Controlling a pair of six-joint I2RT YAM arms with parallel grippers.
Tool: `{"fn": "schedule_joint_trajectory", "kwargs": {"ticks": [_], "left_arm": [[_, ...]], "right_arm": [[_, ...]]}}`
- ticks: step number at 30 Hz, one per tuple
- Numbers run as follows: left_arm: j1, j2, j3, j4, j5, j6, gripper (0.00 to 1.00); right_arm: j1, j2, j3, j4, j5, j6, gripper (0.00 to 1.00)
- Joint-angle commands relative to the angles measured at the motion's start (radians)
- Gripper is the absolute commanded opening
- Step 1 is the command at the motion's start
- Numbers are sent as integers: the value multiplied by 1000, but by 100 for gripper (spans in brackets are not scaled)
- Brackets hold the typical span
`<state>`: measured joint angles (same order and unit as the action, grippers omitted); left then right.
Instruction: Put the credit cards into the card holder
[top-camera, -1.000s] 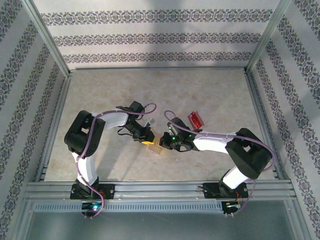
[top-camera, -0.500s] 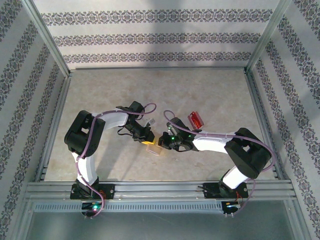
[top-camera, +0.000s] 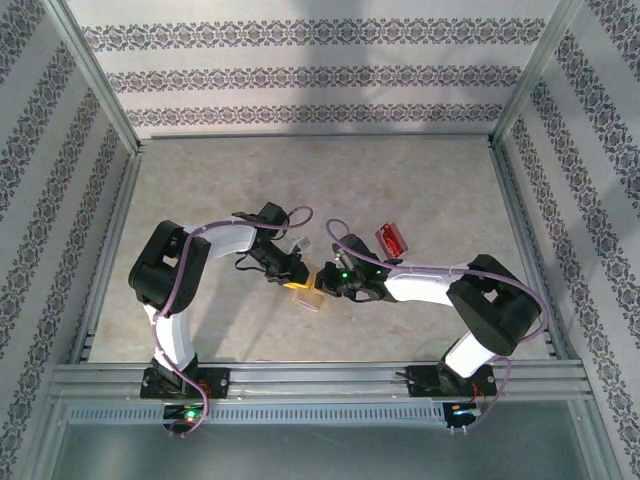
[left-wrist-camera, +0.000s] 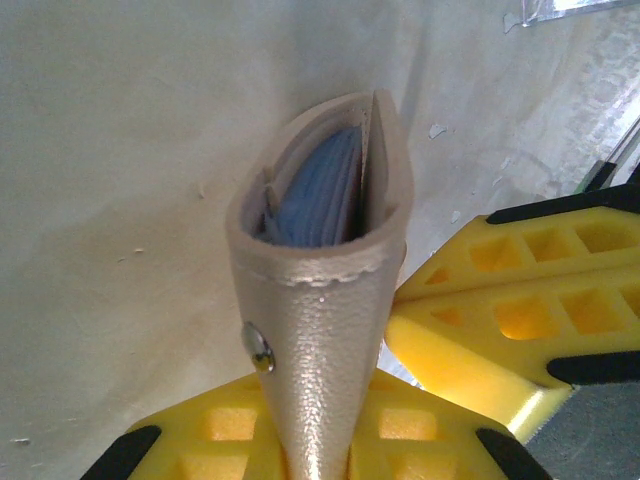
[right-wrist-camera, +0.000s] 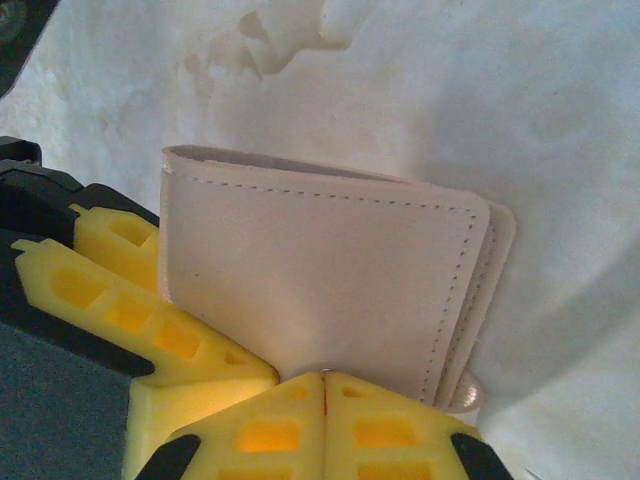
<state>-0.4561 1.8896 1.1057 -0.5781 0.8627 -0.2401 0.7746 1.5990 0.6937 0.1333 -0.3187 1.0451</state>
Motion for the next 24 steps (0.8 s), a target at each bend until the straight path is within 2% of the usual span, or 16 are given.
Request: {"fn": "schedule_joint_trajectory", "kwargs": {"ticks": [1,4,7,10,20,24], "left_arm": [[0,-3,-15,-33,-78,15,16],[0,-2,-12,-37,-87,19,16],[0,1,-12,-36,-88,18,16],[-1,3,-9,-36,-85,18,16],[0,2,-7,-41,-88,21,16],[-1,-4,-16,-39,-85,18,16]], "right_arm": [[0,-13,-9,16,15,7,1],[0,-65,-19,-26,19,-7,4],[0,-102,-23,-109,36,-25,16],[4,-114,-27,-162,56,-54,20],[15,-33,-5,-111,36,-41,14],[15,-32,3,-112,60,-28,6]]}}
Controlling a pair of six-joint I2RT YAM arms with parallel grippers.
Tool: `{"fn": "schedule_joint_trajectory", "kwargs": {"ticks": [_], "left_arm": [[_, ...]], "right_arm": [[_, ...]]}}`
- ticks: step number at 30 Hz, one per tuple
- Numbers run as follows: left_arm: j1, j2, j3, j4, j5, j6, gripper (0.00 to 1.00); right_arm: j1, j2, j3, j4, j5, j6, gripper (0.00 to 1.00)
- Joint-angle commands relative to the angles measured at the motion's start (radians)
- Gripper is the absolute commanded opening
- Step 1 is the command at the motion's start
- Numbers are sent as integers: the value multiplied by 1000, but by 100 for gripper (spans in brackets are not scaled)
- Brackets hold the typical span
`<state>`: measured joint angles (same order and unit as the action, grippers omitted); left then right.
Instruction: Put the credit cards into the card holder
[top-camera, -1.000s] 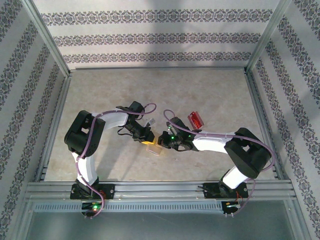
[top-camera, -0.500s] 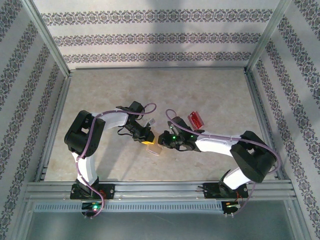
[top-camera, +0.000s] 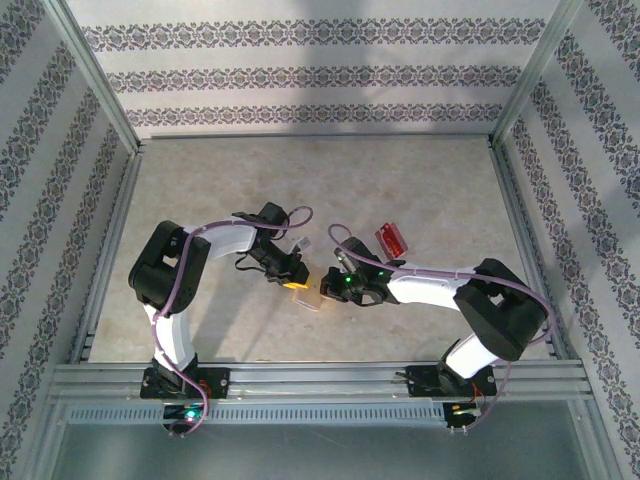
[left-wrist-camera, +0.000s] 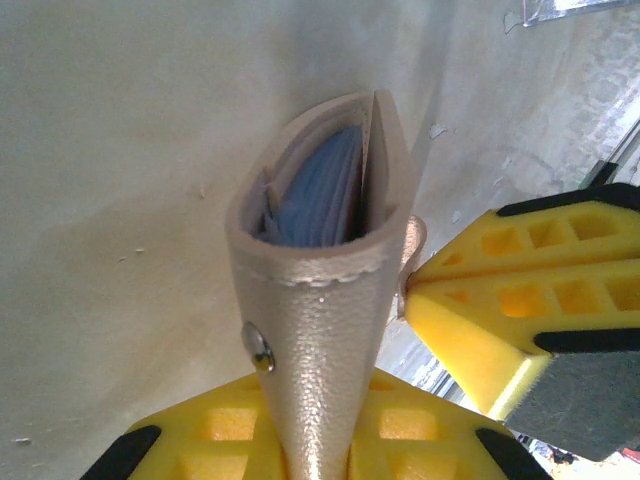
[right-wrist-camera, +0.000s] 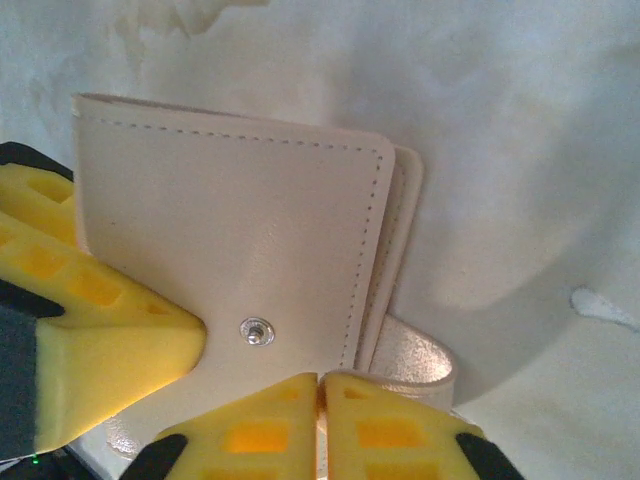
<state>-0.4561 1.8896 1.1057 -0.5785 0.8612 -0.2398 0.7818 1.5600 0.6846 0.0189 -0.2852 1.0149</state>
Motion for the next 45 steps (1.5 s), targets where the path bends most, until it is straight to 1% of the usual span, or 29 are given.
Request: {"fn": "schedule_joint_trajectory", "kwargs": {"ticks": [1,4,14,27,38,45], "left_arm": [[0,-3,-16,-36,-82,17,16],[0,-1,-11,-37,-82,16,16],[-1,5,-9,-37,-82,18,16],[0,7,-12,-33,-79,20,16],[0,12,-15,-32,-86,23,16],[0,11,-13,-34,-85,25,16]], "right_arm": [[5,5,12,6,33,6,4],[2,2,16,15,38,11,0],[-1,4,28,37,26,22,0],[-4,72,64,113,-13,46,0],[-6,37,50,122,-18,56,0],[-7,58,56,152,-29,67,0]]}}
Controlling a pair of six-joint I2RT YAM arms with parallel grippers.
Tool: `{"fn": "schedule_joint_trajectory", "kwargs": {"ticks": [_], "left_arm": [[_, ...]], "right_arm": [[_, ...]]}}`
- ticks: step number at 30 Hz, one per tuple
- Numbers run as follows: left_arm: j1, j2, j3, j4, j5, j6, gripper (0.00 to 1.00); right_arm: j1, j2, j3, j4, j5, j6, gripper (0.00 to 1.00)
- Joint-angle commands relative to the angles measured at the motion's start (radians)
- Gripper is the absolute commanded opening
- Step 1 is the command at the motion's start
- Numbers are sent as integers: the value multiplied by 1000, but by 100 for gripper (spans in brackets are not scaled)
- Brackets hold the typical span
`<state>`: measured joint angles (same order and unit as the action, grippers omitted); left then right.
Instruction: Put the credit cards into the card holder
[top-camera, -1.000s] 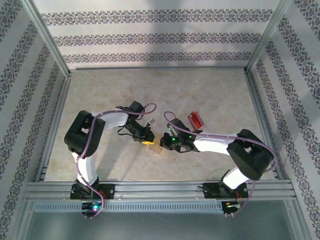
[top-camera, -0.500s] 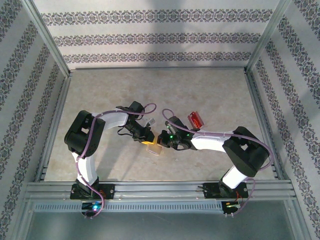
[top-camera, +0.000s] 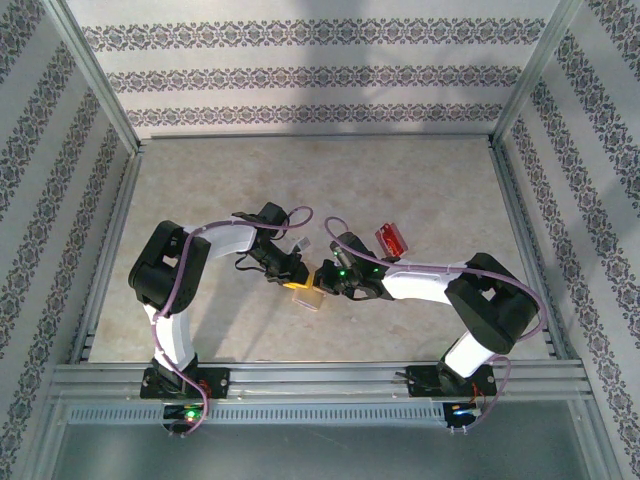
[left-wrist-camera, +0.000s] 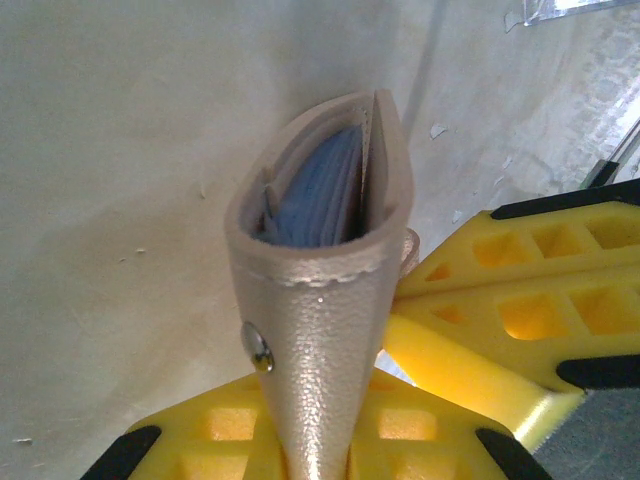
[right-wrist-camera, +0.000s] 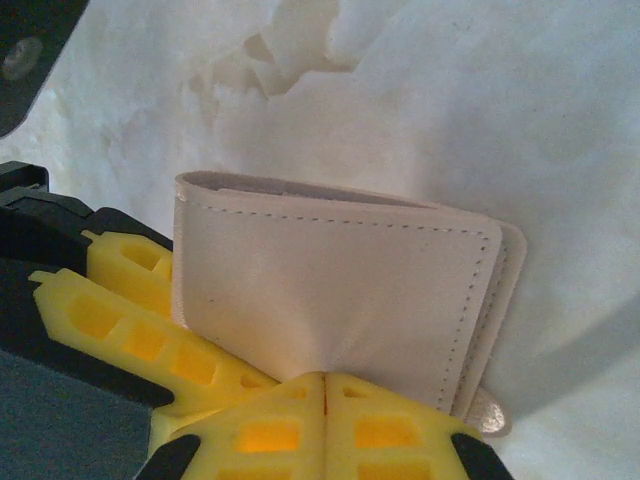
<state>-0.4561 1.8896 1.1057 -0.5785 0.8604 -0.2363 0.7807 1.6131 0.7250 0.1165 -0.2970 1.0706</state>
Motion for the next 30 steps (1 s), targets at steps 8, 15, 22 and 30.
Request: {"fn": "schedule_joint_trajectory", "kwargs": {"ticks": [8,15,22,30], "left_arm": [[2,12,-24,-20,-77,29,16],[2,14,-18,-19,-43,14,16],[4,2,-26,-20,-51,20,16],[12,6,-22,-21,-57,19,15]], "right_arm": [[-9,-14,3,70,-19,16,0],[-13,12,-26,98,-18,19,0],[-21,46,-50,137,-14,23,0],[-7,18,-83,171,-27,55,0]]}}
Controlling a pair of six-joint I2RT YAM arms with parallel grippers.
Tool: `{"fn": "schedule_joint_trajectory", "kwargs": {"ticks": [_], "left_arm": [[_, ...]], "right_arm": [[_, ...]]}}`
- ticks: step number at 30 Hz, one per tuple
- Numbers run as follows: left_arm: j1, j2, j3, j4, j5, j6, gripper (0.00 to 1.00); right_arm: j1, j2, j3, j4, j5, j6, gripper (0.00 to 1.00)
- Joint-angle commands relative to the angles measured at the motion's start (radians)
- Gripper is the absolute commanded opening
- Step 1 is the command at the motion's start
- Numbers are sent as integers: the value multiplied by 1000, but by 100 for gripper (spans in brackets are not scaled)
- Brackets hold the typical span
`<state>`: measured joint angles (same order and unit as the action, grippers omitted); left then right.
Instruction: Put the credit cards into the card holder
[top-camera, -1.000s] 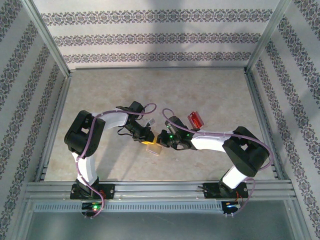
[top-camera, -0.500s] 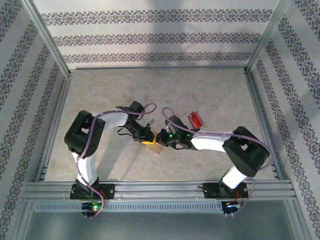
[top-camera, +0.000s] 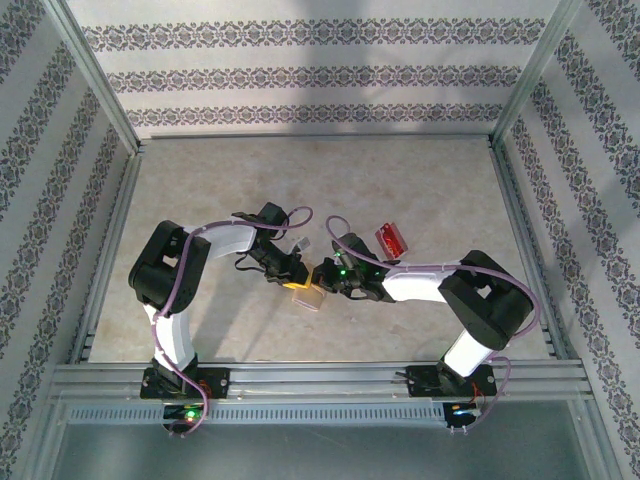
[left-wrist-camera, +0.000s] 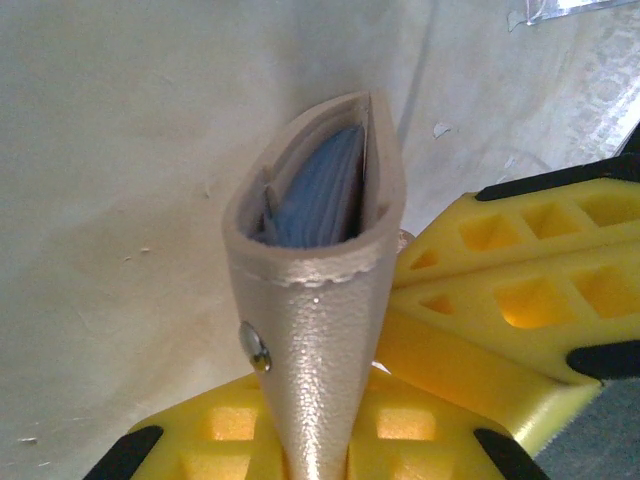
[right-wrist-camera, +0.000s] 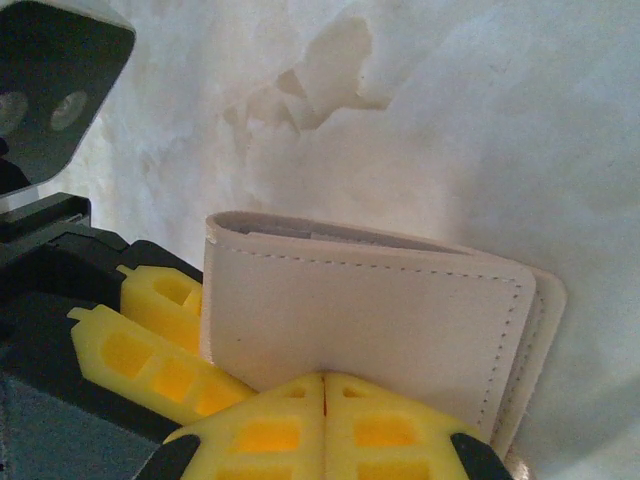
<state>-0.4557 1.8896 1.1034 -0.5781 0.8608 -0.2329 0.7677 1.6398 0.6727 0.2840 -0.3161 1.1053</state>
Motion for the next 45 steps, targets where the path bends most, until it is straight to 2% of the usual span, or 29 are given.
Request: {"fn": "schedule_joint_trajectory", "kwargs": {"ticks": [1,9,26,37,45], "left_arm": [[11,7,-20,-21,-60,15,15],[12,20,-15,-24,-59,15,15],[11,20,-14,-24,-59,15,15],[11,21,-13,-22,-60,14,15],[11,28,-11,-16,-29,-14,15]], "right_arm": [[7,-24,-36,1,-4,22,0],[8,-90,-50,-40,8,15,0],[21,20,-34,45,-4,36,0],[25,-18,-46,29,8,35,0],[73,24,-102,181,69,94,0]]}}
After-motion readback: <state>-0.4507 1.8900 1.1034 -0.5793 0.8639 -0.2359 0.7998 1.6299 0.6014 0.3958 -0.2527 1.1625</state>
